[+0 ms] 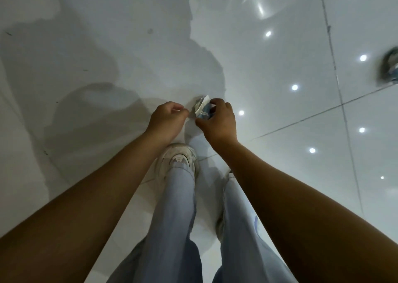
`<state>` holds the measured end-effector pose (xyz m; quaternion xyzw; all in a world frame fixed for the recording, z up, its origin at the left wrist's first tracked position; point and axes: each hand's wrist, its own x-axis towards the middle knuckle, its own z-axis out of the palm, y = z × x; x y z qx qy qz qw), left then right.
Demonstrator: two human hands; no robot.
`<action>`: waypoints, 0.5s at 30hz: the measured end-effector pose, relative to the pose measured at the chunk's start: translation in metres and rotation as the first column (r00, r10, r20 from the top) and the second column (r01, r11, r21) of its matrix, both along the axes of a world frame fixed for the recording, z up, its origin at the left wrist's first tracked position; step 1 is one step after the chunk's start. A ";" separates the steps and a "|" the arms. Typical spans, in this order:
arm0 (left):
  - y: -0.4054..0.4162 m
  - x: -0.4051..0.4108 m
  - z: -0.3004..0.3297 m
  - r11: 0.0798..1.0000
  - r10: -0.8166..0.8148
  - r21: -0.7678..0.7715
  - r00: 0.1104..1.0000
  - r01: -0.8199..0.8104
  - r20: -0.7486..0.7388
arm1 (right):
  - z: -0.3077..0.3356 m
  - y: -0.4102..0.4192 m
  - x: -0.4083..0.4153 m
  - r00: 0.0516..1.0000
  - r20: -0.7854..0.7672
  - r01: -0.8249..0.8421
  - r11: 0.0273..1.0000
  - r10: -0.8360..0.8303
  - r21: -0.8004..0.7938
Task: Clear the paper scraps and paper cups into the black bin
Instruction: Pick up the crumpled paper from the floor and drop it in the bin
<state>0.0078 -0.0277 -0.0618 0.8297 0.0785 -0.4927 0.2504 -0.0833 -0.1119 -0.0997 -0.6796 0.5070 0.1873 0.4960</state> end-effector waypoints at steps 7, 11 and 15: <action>-0.017 -0.010 0.068 0.996 0.085 -0.016 0.988 -0.087 -0.128 | 0.088 0.007 -0.020 0.977 0.198 -0.084 0.996 0.083 -0.004; -0.029 -0.017 0.127 0.994 0.084 -0.049 0.982 -0.094 -0.172 | 0.151 0.002 -0.026 0.970 0.225 -0.091 0.995 0.095 -0.027; -0.046 -0.016 0.187 0.995 0.079 -0.043 0.986 -0.086 -0.148 | 0.217 -0.011 -0.029 0.970 0.238 -0.051 0.998 0.057 -0.032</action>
